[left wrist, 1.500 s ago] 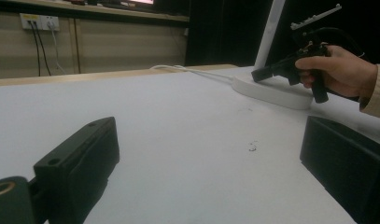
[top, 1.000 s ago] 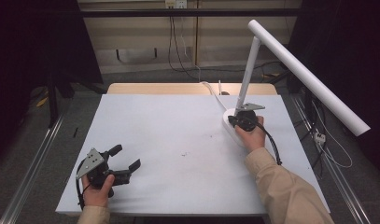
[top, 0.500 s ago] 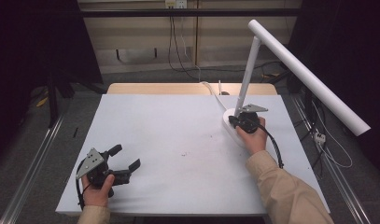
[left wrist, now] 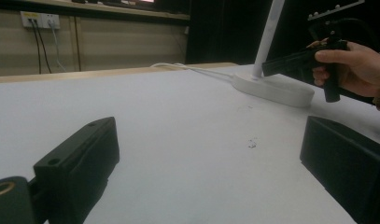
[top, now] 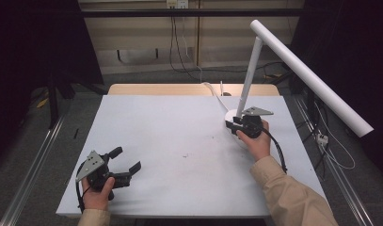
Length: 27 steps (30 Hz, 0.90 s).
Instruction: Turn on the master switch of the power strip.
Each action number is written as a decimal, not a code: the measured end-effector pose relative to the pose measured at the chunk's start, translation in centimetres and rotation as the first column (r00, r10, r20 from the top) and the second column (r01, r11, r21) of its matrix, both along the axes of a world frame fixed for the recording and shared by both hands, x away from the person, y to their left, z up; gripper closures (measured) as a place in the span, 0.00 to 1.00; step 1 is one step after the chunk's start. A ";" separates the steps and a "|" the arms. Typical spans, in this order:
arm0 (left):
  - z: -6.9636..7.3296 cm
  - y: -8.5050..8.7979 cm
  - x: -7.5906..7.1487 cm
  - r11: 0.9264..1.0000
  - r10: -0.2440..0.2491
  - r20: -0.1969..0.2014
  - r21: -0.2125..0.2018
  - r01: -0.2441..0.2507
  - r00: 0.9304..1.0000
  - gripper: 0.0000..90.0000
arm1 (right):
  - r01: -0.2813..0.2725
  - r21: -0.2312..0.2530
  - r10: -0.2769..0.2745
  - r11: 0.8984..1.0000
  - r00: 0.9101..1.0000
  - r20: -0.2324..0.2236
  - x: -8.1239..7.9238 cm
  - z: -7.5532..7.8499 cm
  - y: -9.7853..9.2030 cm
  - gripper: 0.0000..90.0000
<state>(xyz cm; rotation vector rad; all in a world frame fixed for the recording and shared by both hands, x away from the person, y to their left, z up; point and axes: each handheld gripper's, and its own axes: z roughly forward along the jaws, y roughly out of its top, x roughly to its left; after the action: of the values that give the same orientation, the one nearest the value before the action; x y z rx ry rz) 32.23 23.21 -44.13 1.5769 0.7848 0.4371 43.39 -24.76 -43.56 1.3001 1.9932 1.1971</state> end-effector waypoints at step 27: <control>-0.1 -0.4 0.0 1.000 -0.012 -0.009 0.004 0.012 1.000 0.05 | -0.069 0.041 0.070 0.997 0.997 -0.016 -3.4 0.0 0.5 0.26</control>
<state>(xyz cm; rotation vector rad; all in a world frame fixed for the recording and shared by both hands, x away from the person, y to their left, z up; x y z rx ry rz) 32.28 22.84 -44.27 1.5878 0.7811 0.4231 39.95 -24.31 -43.60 1.2742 2.0516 1.2685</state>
